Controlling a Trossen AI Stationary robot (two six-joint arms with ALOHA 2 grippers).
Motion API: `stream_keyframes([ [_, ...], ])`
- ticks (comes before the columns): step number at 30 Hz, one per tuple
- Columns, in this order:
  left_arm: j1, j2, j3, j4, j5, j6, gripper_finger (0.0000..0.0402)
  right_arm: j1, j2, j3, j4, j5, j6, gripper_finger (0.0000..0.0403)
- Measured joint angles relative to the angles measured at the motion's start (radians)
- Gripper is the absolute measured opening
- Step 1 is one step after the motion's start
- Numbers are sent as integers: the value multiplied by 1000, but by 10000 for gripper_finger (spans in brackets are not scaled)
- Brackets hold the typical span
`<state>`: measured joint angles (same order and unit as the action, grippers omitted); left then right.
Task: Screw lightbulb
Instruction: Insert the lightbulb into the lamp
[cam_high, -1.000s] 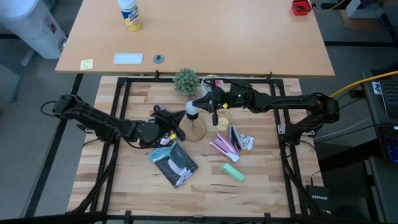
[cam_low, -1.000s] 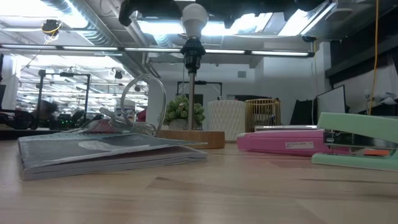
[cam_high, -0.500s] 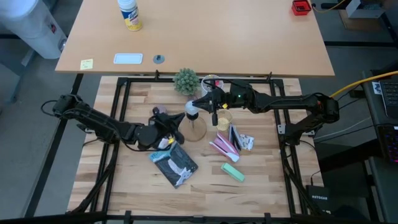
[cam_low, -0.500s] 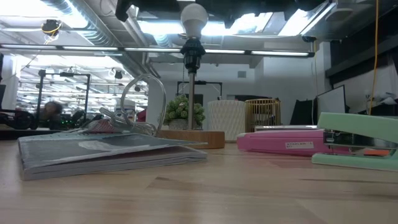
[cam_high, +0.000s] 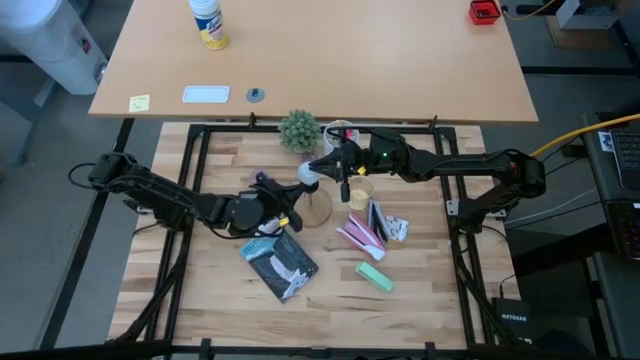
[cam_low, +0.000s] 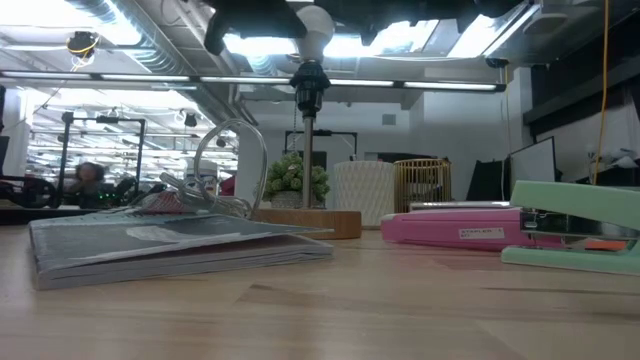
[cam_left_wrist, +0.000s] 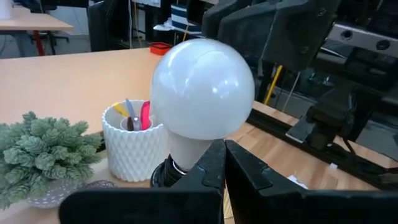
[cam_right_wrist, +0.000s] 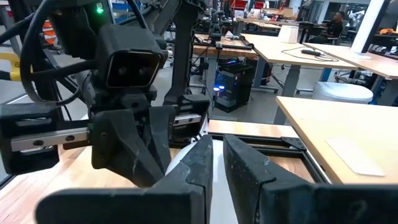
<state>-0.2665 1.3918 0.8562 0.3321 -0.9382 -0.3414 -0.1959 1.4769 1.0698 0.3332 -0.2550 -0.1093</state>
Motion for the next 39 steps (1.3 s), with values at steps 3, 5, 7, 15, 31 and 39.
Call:
stream_keyframes([
  [3,-2,-1,0,12,-11,10,1,0,0,0,0,0,0,44],
  [5,-2,-1,0,31,-21,36,1,0,0,0,0,1,0,44],
  [7,-2,-2,0,53,-31,60,1,-1,0,0,-1,2,0,44],
  [15,-3,-4,0,78,-75,88,1,-1,0,0,-16,5,0,44],
  [31,-5,-4,0,73,-182,124,1,-1,-1,1,-28,-11,26,44],
  [39,14,-4,0,74,-237,161,1,1,-1,1,-29,-33,33,44],
])
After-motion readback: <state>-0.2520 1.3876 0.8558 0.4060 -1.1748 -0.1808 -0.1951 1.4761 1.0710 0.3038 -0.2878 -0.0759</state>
